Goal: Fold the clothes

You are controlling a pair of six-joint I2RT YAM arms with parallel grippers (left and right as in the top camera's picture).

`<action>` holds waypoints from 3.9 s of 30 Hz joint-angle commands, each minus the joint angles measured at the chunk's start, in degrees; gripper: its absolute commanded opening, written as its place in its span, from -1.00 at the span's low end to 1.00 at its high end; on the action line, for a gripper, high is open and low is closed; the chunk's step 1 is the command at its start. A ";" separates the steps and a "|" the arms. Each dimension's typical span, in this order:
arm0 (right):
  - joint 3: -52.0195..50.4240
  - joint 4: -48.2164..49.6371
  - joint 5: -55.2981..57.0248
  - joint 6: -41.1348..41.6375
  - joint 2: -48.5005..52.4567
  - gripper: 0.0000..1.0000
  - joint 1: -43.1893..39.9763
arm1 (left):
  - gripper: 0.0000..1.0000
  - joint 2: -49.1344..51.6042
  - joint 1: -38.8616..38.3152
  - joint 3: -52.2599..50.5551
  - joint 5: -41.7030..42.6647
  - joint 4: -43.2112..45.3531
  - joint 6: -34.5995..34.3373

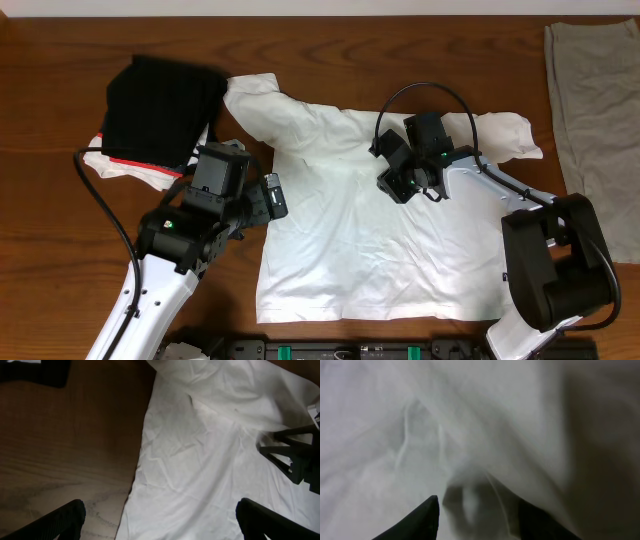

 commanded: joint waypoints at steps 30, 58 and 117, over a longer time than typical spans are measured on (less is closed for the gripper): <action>2.36 -1.95 7.85 -2.10 -0.72 -0.08 0.48 | 0.96 0.00 0.22 0.42 -0.94 -0.09 -0.04; 2.25 -3.28 11.19 -1.99 -0.66 -0.24 0.48 | 0.96 0.00 0.22 0.42 -0.94 -0.09 -0.04; 5.70 28.15 15.04 -0.72 -2.60 -0.98 -5.99 | 0.96 0.00 0.22 0.42 -0.94 -0.09 -0.04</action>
